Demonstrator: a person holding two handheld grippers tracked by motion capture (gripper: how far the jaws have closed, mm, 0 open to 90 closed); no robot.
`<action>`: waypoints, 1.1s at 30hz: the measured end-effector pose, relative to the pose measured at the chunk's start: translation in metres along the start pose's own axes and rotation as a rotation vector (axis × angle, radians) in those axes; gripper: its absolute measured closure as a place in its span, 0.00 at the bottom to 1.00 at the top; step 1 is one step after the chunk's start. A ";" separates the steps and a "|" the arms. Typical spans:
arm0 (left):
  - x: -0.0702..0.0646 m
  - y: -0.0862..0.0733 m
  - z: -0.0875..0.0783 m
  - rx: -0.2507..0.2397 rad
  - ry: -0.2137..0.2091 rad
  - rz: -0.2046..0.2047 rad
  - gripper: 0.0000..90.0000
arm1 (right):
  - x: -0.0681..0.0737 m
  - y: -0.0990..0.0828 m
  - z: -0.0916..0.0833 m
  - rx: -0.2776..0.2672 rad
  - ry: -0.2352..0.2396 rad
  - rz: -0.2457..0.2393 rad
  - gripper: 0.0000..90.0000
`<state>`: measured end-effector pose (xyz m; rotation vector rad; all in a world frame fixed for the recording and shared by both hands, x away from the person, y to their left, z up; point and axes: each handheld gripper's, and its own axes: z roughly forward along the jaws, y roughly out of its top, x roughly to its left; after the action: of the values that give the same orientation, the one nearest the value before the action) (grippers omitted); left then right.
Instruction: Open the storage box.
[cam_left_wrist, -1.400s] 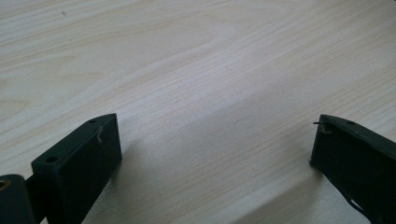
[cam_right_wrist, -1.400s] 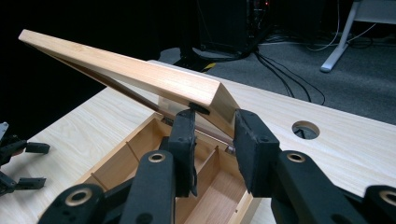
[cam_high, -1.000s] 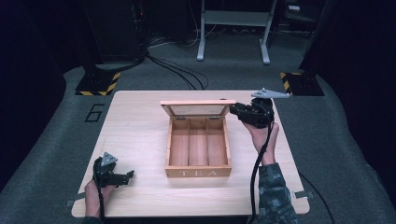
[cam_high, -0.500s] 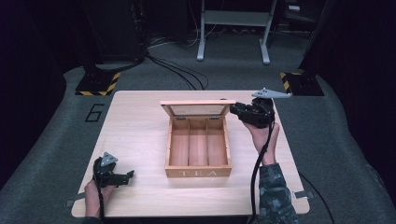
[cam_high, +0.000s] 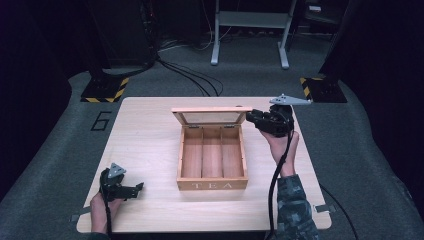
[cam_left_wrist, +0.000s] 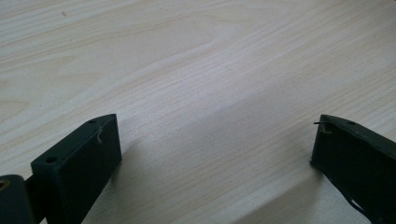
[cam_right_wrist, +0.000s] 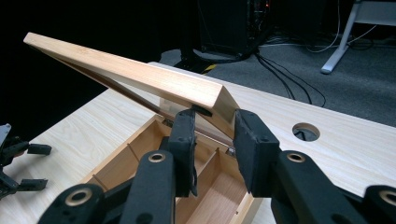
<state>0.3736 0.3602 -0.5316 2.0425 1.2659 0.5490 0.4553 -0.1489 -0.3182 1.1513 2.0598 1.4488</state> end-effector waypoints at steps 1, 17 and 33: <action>0.000 0.000 0.000 0.000 -0.002 -0.001 0.01 | 0.000 0.000 0.000 0.000 0.001 0.000 0.76; 0.000 0.000 0.000 -0.002 0.000 -0.001 0.01 | 0.000 0.001 0.001 0.007 -0.003 0.004 0.77; 0.000 0.000 0.001 -0.010 0.002 -0.004 0.01 | 0.000 0.001 0.000 0.003 -0.005 0.002 0.77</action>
<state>0.3739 0.3599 -0.5325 2.0318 1.2657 0.5546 0.4556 -0.1484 -0.3178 1.1576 2.0587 1.4421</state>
